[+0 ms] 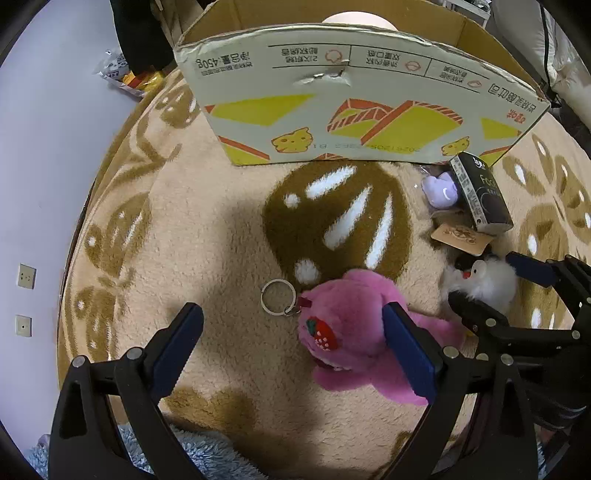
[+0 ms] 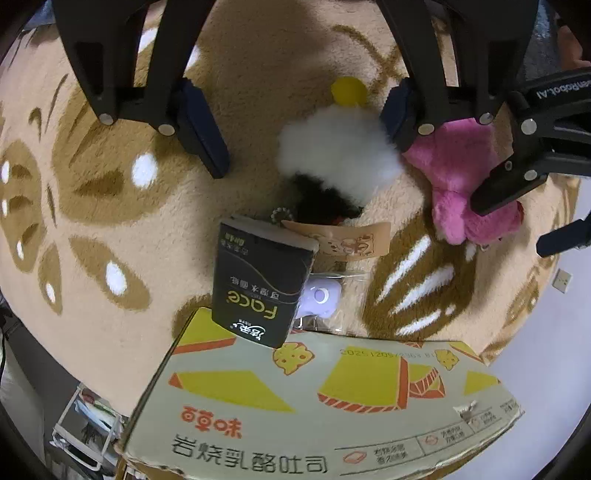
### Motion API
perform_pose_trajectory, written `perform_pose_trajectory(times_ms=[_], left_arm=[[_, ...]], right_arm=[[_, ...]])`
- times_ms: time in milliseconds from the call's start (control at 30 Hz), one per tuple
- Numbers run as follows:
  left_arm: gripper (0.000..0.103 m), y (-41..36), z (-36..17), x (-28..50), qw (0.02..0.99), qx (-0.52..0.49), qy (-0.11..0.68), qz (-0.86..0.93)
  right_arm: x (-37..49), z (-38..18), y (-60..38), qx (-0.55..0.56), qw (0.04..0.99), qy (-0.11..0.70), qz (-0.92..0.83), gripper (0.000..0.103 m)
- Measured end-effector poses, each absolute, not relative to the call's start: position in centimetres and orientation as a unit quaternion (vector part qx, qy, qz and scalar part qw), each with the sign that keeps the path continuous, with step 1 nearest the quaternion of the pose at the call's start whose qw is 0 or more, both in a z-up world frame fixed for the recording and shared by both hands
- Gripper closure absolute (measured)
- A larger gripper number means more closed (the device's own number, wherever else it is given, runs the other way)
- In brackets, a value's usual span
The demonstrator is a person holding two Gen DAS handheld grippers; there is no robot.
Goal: Organize soft objects
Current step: 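Grasp the pink plush bear with the left tool while the right tool grasps the white fluffy plush, then lift the pink bear over the box with the left tool while the right tool carries the white plush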
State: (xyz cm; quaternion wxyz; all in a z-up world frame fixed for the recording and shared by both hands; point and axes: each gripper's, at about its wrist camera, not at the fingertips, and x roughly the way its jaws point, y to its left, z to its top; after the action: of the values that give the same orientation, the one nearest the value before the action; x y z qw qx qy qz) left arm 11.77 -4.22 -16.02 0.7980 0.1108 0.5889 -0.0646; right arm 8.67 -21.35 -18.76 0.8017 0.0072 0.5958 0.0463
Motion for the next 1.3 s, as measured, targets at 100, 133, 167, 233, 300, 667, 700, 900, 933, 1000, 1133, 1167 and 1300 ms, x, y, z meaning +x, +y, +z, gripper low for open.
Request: perform_pose_trajectory(times_ms=[100, 133, 167, 233, 300, 667, 700, 900, 933, 1000, 1133, 1167, 1300], left_arm=[[0.007, -4.1, -16.4, 12.0, 0.792, 0.104, 0.598, -0.065], [0.007, -4.0, -16.5, 12.0, 0.792, 0.099, 0.599, -0.065], [0.007, -3.8, -16.6, 12.1, 0.791, 0.094, 0.602, -0.065], [0.007, -3.6, -16.7, 12.3, 0.787, 0.085, 0.607, -0.066], [0.013, -3.4, -17.0, 12.4, 0.783, 0.075, 0.614, -0.073], [0.026, -3.9, -17.4, 12.5, 0.773, 0.053, 0.624, -0.098], [0.026, -3.9, -17.4, 12.5, 0.773, 0.047, 0.625, -0.098], [0.03, -3.7, -17.6, 12.1, 0.781, 0.052, 0.615, -0.092], [0.033, -3.7, -17.6, 11.9, 0.782, 0.049, 0.614, -0.097], [0.046, -4.0, -17.2, 11.3, 0.787, 0.041, 0.608, -0.101], [0.06, -5.2, -16.7, 10.2, 0.798, 0.068, 0.588, -0.11], [0.061, -5.5, -16.7, 9.9, 0.801, 0.077, 0.584, -0.11], [0.064, -5.2, -16.3, 9.9, 0.803, 0.068, 0.582, -0.11]], right_arm=[[8.7, -18.8, -21.1, 0.004, 0.802, 0.595, 0.048, 0.03], [8.7, -18.9, -21.1, 0.003, 0.802, 0.595, 0.049, 0.032], [8.6, -18.8, -21.1, 0.004, 0.802, 0.595, 0.049, 0.033], [8.6, -18.8, -21.5, 0.008, 0.802, 0.595, 0.049, 0.035], [8.6, -18.7, -21.4, 0.01, 0.802, 0.595, 0.048, 0.037], [9.0, -18.1, -20.1, -0.002, 0.802, 0.596, 0.039, 0.04], [9.0, -18.1, -20.0, -0.004, 0.802, 0.596, 0.038, 0.04], [8.4, -17.7, -19.8, -0.006, 0.803, 0.595, 0.034, 0.049], [8.4, -17.6, -19.8, -0.005, 0.803, 0.595, 0.035, 0.053], [8.4, -17.5, -19.8, 0.0, 0.804, 0.594, 0.038, 0.057], [8.3, -16.9, -20.3, 0.013, 0.807, 0.588, 0.048, 0.073], [8.2, -16.7, -20.2, 0.014, 0.809, 0.586, 0.049, 0.077], [7.9, -16.1, -20.5, 0.012, 0.812, 0.581, 0.056, 0.082]])
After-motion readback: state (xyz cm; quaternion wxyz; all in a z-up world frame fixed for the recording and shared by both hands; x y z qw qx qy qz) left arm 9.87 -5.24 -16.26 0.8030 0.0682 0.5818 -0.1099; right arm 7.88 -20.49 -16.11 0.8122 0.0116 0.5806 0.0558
